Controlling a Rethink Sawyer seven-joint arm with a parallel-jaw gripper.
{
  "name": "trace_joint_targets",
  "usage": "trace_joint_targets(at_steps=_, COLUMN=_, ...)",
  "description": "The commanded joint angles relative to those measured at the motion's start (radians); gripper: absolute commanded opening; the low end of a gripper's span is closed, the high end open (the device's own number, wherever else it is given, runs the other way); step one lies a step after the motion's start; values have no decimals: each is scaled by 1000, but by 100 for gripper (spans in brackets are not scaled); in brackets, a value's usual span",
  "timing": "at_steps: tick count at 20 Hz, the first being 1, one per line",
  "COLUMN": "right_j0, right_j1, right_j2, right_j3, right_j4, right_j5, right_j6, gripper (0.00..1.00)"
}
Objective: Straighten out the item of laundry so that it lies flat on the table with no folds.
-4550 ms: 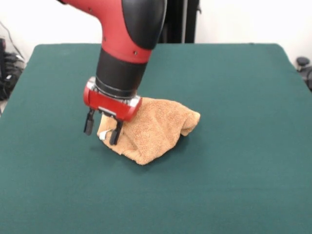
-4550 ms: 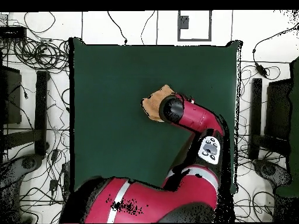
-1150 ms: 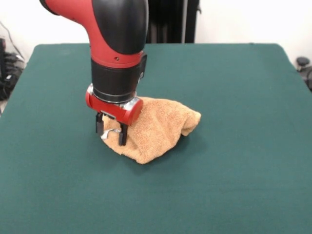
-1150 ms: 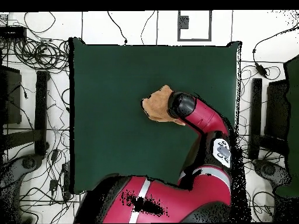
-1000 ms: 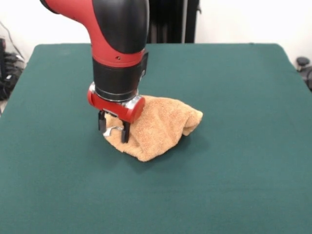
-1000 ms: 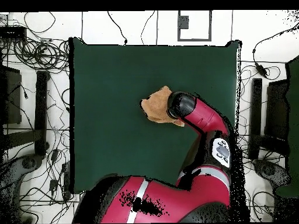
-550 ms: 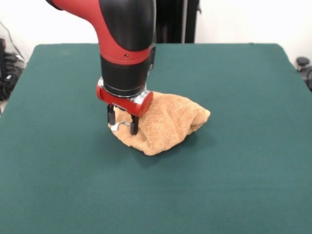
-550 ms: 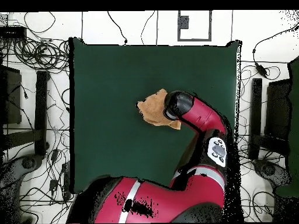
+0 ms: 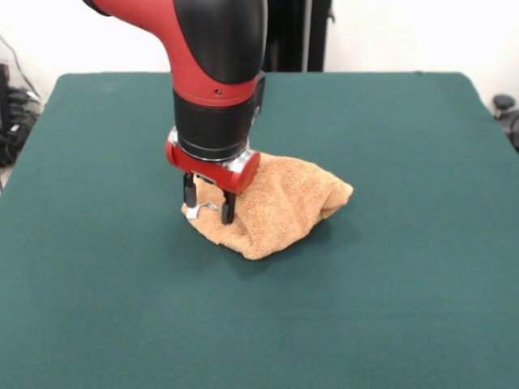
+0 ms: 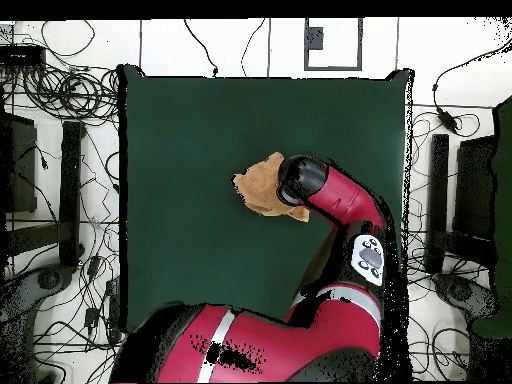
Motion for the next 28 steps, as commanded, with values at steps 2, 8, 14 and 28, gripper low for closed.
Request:
trace_joint_targets(at_steps=2, right_j0=36, right_j1=87, right_j2=60, right_j3=18, right_j4=39, right_j5=50, right_j6=288, gripper=100)
trace_joint_targets(at_steps=8, right_j0=74, right_j1=142, right_j2=-19, right_j3=-39, right_j4=21, right_j5=93, right_j6=324, gripper=100)
trace_joint_targets(at_steps=14, right_j0=98, right_j1=167, right_j2=-64, right_j3=-59, right_j4=24, right_j5=116, right_j6=349, gripper=100)
trace_joint_targets(at_steps=28, right_j0=54, right_j1=198, right_j2=6, right_j3=-77, right_j4=31, right_j5=192, right_j6=332, gripper=100)
